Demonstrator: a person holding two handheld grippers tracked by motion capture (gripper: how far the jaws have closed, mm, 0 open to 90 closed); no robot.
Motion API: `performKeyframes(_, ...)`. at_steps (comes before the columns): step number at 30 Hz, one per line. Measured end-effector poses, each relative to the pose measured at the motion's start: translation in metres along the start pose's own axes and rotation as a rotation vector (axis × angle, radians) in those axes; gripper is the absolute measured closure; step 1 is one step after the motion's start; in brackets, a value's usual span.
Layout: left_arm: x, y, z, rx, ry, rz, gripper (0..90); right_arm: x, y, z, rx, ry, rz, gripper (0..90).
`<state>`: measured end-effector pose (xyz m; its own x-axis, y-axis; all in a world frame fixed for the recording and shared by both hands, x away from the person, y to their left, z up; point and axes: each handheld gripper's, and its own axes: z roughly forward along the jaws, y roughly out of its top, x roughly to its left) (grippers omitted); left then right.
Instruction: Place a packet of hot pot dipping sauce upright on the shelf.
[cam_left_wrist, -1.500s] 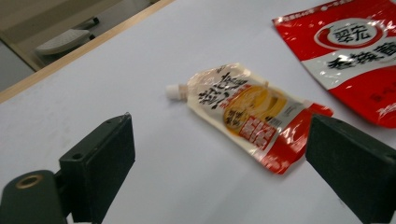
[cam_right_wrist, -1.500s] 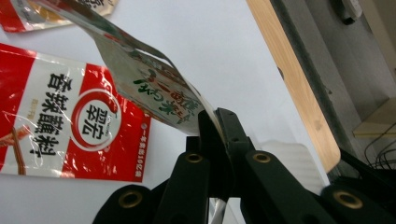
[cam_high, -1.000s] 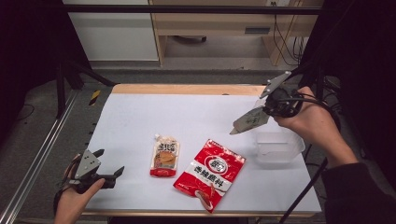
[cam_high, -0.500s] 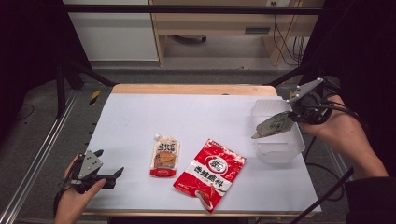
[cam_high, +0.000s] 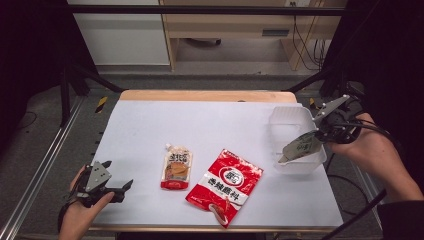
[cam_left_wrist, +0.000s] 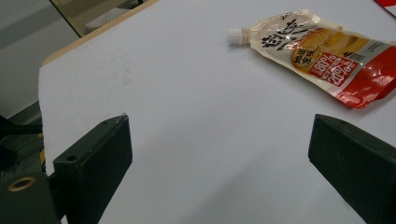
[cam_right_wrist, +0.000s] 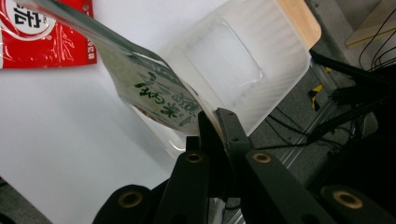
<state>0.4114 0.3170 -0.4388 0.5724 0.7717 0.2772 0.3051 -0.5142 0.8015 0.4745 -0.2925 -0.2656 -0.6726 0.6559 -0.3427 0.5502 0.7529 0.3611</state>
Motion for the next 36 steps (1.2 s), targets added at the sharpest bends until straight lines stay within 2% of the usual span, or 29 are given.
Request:
performKeyframes(8, -0.001, 0.000, 0.001, 0.004, -0.007, 0.008, 6.1, 0.001, -0.002, 0.004, 0.025, 0.016, 0.016, 90.0)
performKeyframes(9, -0.002, 0.000, 0.000, 0.016, -0.011, 0.000, 6.1, 0.001, -0.003, 0.006, 0.023, 0.021, 0.018, 90.0)
performKeyframes(18, -0.003, 0.000, 0.001, 0.018, -0.014, 0.004, 6.1, 0.001, -0.008, 0.015, 0.027, 0.037, 0.025, 90.0)
performKeyframes(27, -0.004, 0.001, 0.001, 0.022, -0.018, 0.011, 6.1, -0.006, -0.019, 0.018, 0.024, 0.043, 0.062, 90.0)
performKeyframes(36, -0.004, 0.001, 0.002, 0.025, -0.022, 0.011, 6.1, -0.004, -0.023, 0.028, 0.022, 0.066, 0.061, 90.0)
